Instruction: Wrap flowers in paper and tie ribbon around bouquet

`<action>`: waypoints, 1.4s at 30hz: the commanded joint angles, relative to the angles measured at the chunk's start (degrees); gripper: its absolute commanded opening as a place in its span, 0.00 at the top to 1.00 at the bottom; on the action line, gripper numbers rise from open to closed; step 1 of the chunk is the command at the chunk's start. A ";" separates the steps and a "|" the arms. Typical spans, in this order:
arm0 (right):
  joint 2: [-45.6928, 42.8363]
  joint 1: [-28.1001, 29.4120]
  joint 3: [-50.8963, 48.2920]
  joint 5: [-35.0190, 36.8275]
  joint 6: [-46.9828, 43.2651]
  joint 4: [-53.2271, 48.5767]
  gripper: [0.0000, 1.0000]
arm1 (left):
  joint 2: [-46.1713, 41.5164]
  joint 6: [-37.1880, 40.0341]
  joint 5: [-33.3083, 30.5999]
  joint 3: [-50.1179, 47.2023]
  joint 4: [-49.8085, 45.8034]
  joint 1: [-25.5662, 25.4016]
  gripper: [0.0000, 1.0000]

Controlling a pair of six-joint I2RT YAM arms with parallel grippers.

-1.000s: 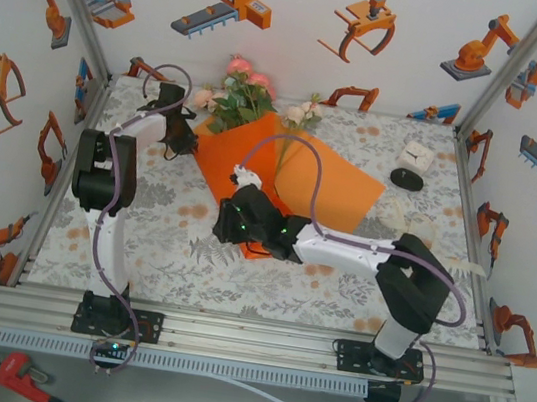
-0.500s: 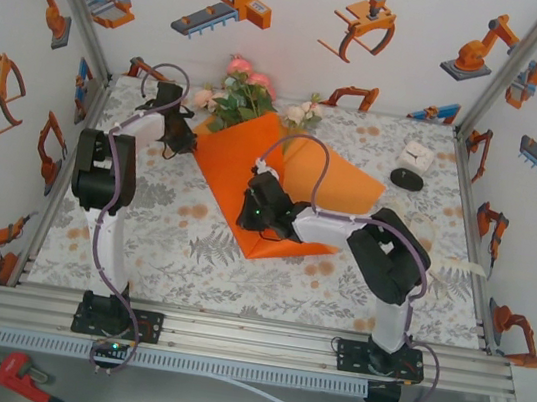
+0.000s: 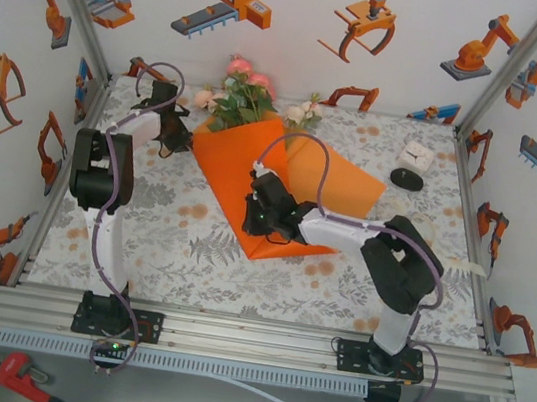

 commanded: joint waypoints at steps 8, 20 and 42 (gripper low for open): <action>4.46 2.07 2.27 -5.00 1.84 3.30 0.85 | 1.85 0.59 0.36 2.86 -1.35 0.51 0.79; 2.55 1.25 -3.29 -6.02 1.70 1.97 0.85 | 0.29 2.38 0.73 3.26 -1.80 1.57 0.79; 0.54 -3.09 -12.72 -16.88 6.03 13.55 0.84 | -24.56 -4.60 8.25 -25.74 10.17 -11.34 0.80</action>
